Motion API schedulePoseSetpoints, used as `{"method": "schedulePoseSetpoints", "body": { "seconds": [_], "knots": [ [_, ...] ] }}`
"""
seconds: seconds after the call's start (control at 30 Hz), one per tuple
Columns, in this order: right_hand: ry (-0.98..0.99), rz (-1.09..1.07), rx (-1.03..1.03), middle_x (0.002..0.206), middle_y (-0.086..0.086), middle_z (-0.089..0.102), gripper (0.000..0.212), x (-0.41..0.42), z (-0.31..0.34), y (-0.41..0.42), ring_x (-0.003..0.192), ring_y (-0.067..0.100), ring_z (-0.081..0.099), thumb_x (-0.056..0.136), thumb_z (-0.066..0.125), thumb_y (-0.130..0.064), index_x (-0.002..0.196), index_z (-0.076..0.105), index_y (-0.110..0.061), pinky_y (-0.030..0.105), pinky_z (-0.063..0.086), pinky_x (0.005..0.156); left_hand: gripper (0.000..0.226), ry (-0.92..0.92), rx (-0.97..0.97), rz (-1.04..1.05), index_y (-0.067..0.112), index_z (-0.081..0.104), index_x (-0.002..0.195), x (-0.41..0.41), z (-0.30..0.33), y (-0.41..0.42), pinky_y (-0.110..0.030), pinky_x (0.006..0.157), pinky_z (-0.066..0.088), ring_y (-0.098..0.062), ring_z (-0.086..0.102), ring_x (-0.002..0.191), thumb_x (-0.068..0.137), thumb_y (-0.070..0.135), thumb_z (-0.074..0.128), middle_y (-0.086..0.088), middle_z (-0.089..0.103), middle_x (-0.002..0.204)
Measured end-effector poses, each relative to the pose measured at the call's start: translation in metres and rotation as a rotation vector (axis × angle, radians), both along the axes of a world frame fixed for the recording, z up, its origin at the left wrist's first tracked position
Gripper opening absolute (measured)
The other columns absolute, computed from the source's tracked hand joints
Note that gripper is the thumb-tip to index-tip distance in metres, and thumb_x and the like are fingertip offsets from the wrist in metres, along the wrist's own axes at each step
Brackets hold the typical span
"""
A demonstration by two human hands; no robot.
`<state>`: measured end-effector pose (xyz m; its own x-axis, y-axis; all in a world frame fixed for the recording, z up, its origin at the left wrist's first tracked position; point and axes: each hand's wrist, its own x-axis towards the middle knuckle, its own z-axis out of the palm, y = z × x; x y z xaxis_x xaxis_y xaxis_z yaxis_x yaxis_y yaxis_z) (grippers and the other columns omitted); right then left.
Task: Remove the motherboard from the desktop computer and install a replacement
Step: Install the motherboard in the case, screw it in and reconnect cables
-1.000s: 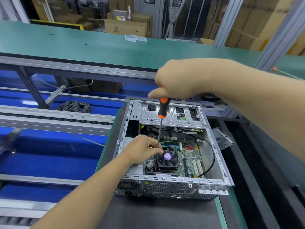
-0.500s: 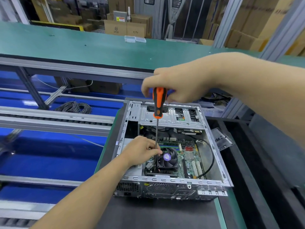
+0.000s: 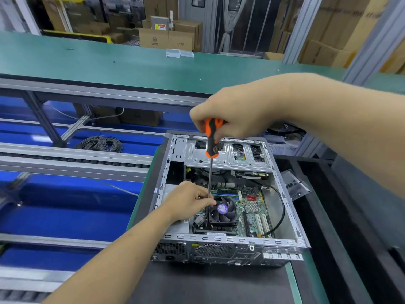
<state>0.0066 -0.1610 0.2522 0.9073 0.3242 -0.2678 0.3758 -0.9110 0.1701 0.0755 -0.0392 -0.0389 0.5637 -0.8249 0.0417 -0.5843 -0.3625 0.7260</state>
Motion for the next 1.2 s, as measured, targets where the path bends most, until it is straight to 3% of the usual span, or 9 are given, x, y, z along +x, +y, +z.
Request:
{"method": "schedulePoseSetpoints", "body": {
  "seconds": [0.17, 0.3, 0.43, 0.57, 0.7, 0.8, 0.97, 1.1, 1.2],
  "knots": [
    [-0.038, -0.22, -0.158, 0.073, 0.004, 0.068, 0.068, 0.003, -0.001, 0.006, 0.06, 0.022, 0.066, 0.091, 0.042, -0.071, 0.103, 0.063, -0.007, 0.029, 0.045, 0.054, 0.027, -0.033, -0.007, -0.014, 0.024, 0.08, 0.086, 0.002, -0.002, 0.0, -0.031, 0.076, 0.055, -0.02, 0.07, 0.08, 0.091, 0.047, 0.067, 0.005, 0.076, 0.081],
    [-0.002, -0.012, -0.025, 0.089, -0.004, 0.057, 0.021, 0.0, 0.004, 0.002, 0.079, 0.017, 0.056, 0.094, 0.063, -0.035, 0.109, 0.055, -0.022, 0.034, 0.04, 0.068, 0.023, -0.057, -0.018, -0.009, 0.026, 0.08, 0.086, 0.0, -0.001, 0.0, -0.029, 0.073, 0.054, -0.013, 0.069, 0.076, 0.092, 0.045, 0.067, 0.013, 0.075, 0.082],
    [-0.016, -0.221, -0.101, 0.071, 0.005, 0.07, 0.063, 0.002, 0.001, 0.007, 0.057, 0.022, 0.068, 0.09, 0.049, -0.067, 0.112, 0.057, -0.009, 0.023, 0.05, 0.051, 0.025, -0.053, -0.02, -0.018, 0.023, 0.08, 0.084, 0.001, -0.001, 0.0, -0.028, 0.076, 0.054, -0.011, 0.069, 0.078, 0.093, 0.042, 0.067, 0.021, 0.074, 0.086],
    [0.018, -0.012, 0.005, 0.088, -0.013, 0.057, 0.015, 0.002, 0.003, 0.002, 0.083, 0.018, 0.058, 0.093, 0.064, -0.031, 0.103, 0.053, -0.027, 0.031, 0.046, 0.072, 0.026, -0.052, -0.006, 0.001, 0.025, 0.08, 0.083, 0.002, -0.002, 0.0, -0.026, 0.065, 0.053, -0.023, 0.068, 0.072, 0.09, 0.047, 0.067, 0.012, 0.074, 0.077],
    [0.0, -0.202, -0.108, 0.086, 0.005, 0.067, 0.051, 0.002, 0.001, 0.007, 0.08, 0.03, 0.067, 0.094, 0.048, -0.061, 0.114, 0.054, -0.014, 0.038, 0.053, 0.071, 0.03, -0.058, -0.01, -0.02, 0.019, 0.08, 0.079, 0.001, -0.002, -0.001, -0.026, 0.068, 0.053, -0.018, 0.069, 0.073, 0.092, 0.043, 0.067, 0.031, 0.069, 0.087],
    [-0.015, -0.006, -0.004, 0.085, -0.008, 0.062, 0.015, 0.002, 0.003, 0.003, 0.079, 0.015, 0.059, 0.097, 0.057, -0.038, 0.101, 0.057, -0.023, 0.037, 0.046, 0.072, 0.03, -0.044, 0.0, -0.012, 0.02, 0.08, 0.081, 0.002, -0.003, 0.0, -0.028, 0.065, 0.053, -0.024, 0.067, 0.069, 0.091, 0.045, 0.068, 0.025, 0.071, 0.081],
    [0.015, -0.247, -0.015, 0.07, 0.003, 0.067, 0.057, -0.002, 0.005, 0.009, 0.059, 0.022, 0.067, 0.091, 0.049, -0.066, 0.108, 0.056, -0.012, 0.032, 0.053, 0.059, 0.031, -0.057, 0.011, -0.02, 0.021, 0.08, 0.082, 0.002, -0.002, 0.0, -0.029, 0.064, 0.052, -0.026, 0.065, 0.065, 0.091, 0.048, 0.067, 0.015, 0.073, 0.077],
    [-0.008, -0.002, -0.02, 0.085, -0.01, 0.059, 0.011, -0.001, 0.005, 0.01, 0.074, 0.01, 0.054, 0.094, 0.06, -0.032, 0.101, 0.057, -0.025, 0.027, 0.039, 0.063, 0.033, -0.096, 0.017, -0.024, 0.025, 0.08, 0.087, 0.003, -0.003, -0.001, -0.023, 0.07, 0.05, -0.027, 0.065, 0.069, 0.09, 0.054, 0.064, -0.005, 0.074, 0.074],
    [0.077, -0.192, -0.068, 0.09, 0.004, 0.067, 0.043, -0.004, 0.006, 0.015, 0.079, 0.025, 0.065, 0.096, 0.051, -0.052, 0.115, 0.057, -0.014, 0.034, 0.052, 0.072, 0.038, -0.125, 0.019, -0.032, 0.022, 0.079, 0.084, 0.004, -0.004, -0.001, -0.013, 0.071, 0.046, -0.027, 0.067, 0.072, 0.091, 0.055, 0.062, 0.001, 0.075, 0.078]
  ]
}}
